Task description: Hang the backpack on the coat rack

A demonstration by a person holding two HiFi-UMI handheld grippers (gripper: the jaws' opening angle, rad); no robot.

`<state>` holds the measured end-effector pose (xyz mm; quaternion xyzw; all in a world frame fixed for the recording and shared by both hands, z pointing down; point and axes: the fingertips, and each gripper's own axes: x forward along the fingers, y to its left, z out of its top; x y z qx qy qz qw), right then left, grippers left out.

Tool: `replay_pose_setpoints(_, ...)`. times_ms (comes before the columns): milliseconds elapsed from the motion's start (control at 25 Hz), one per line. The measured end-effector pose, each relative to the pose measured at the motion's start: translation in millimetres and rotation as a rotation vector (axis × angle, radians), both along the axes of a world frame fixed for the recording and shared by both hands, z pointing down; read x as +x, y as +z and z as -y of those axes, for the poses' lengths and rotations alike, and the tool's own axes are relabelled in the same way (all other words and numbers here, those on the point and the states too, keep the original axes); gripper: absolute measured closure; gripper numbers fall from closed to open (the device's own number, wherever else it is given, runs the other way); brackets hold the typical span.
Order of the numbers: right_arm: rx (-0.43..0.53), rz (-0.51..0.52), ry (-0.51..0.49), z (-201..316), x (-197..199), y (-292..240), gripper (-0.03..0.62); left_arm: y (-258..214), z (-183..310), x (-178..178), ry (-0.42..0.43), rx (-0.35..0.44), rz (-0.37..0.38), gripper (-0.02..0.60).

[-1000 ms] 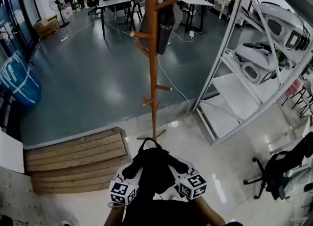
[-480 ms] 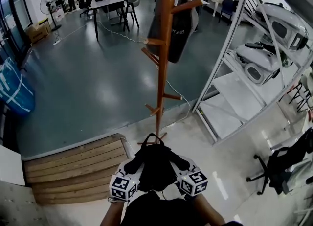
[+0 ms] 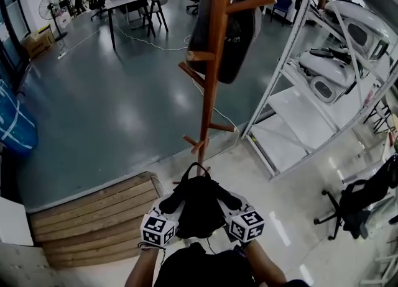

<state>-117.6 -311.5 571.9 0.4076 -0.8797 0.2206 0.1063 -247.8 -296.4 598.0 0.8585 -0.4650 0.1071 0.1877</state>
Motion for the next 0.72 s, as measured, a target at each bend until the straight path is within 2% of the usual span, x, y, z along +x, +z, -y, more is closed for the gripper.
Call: replay_pose_setpoints(720,-0.048,-0.015,0.046,63,-12,35,0.527,36,69,-11,0.019,-0.048,-0.024,0.459)
